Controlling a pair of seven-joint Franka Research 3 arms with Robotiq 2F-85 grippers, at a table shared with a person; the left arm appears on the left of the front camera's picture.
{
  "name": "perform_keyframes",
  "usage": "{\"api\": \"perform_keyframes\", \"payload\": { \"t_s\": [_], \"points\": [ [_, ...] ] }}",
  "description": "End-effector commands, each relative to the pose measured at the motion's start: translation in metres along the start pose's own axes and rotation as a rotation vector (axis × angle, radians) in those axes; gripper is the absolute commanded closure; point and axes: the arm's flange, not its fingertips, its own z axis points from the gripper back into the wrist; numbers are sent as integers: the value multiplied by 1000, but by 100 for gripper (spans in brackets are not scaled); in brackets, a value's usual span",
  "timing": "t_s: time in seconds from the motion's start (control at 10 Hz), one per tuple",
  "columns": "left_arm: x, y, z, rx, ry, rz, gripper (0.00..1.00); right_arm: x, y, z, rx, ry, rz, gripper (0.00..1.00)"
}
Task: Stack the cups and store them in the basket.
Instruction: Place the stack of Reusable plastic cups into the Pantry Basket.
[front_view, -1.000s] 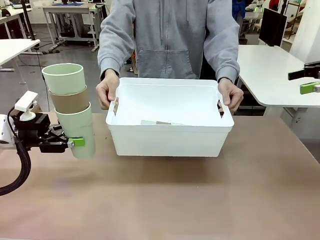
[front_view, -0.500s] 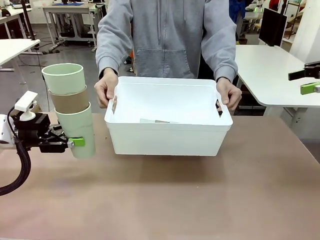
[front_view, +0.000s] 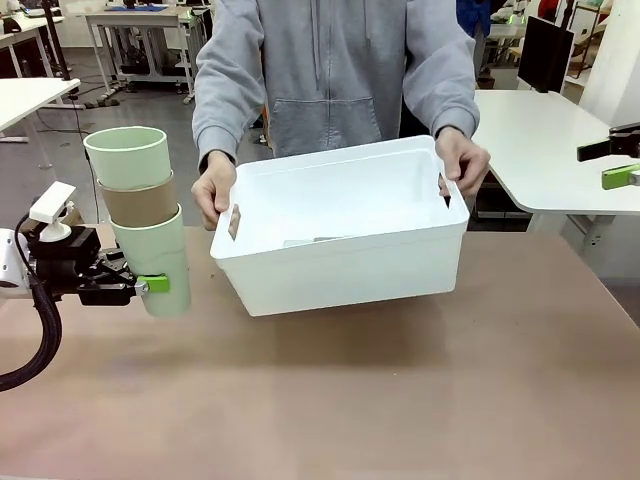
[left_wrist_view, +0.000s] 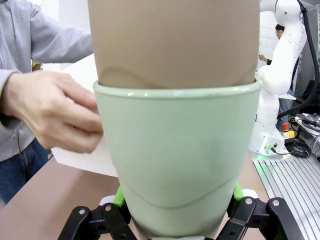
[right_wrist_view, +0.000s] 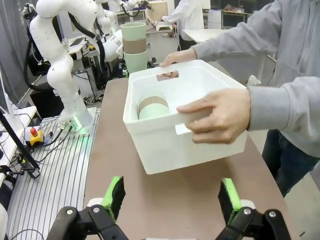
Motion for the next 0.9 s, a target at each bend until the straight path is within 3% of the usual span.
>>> {"api": "perform_keyframes", "payload": {
  "t_s": [0.0, 0.8],
  "points": [
    [4, 0, 0, -1, -8, -14, 16, 4, 3, 1, -1, -15, -12, 0],
    [4, 0, 0, -1, -8, -14, 16, 4, 3, 1, -1, -15, -12, 0]
  ]
}}
